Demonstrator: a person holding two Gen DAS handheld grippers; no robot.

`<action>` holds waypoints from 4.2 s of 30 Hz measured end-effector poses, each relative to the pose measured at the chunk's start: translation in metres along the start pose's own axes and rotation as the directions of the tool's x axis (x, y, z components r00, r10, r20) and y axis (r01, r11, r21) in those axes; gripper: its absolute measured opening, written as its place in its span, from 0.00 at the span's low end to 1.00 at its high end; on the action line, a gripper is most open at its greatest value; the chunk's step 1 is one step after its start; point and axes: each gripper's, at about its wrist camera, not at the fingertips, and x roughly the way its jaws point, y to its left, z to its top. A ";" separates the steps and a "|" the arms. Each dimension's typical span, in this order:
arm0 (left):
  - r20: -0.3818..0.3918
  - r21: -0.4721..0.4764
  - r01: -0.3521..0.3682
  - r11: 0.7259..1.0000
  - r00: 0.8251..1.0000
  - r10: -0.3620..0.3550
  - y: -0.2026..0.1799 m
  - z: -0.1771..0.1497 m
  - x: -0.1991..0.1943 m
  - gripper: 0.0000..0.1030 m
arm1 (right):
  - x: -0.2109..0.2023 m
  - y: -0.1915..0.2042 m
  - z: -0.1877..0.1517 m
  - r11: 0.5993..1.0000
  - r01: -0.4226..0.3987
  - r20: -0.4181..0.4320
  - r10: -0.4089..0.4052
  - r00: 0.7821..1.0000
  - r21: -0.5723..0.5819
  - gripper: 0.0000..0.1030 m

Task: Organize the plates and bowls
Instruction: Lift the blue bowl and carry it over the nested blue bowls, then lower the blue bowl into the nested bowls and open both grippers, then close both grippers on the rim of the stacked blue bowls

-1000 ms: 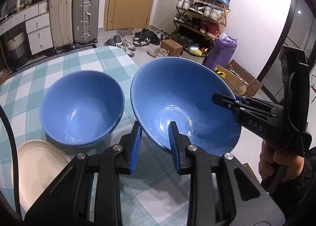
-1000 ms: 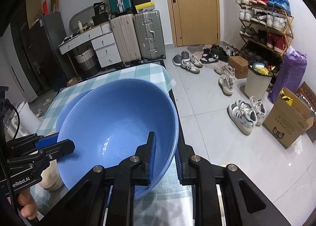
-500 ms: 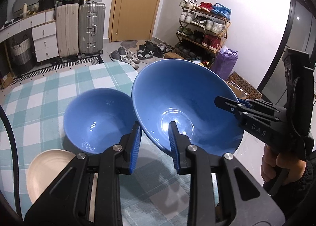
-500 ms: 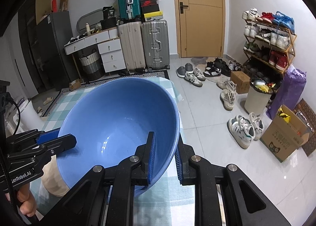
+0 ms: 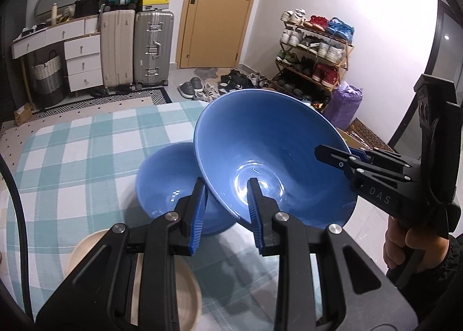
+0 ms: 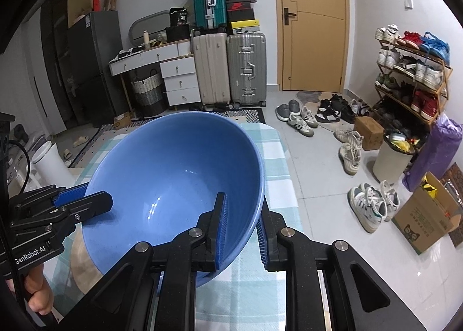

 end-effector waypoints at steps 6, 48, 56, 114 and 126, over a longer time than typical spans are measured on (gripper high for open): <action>-0.009 -0.023 -0.023 0.999 1.000 0.023 0.022 0.008 0.003 0.24 | 0.024 0.018 0.012 1.000 -0.022 -0.018 0.022 1.000 -0.016 0.19; -0.134 -0.030 -0.150 0.988 0.980 0.144 0.097 -0.001 0.132 0.24 | 0.147 0.036 0.004 0.998 -0.035 -0.147 0.027 0.989 -0.054 0.19; -0.153 -0.020 -0.165 0.986 0.975 0.160 0.107 -0.007 0.157 0.24 | 0.154 0.038 -0.001 0.997 -0.012 -0.151 -0.001 0.988 -0.081 0.20; -0.190 -0.136 -0.183 0.974 0.969 0.156 0.140 -0.016 0.176 0.99 | 0.155 0.016 -0.014 0.990 -0.107 -0.180 0.122 0.976 0.086 0.93; -0.246 -0.213 -0.125 0.969 0.967 0.070 0.155 -0.026 0.204 0.77 | 0.169 0.015 -0.025 0.972 -0.172 -0.212 0.205 0.956 0.161 0.80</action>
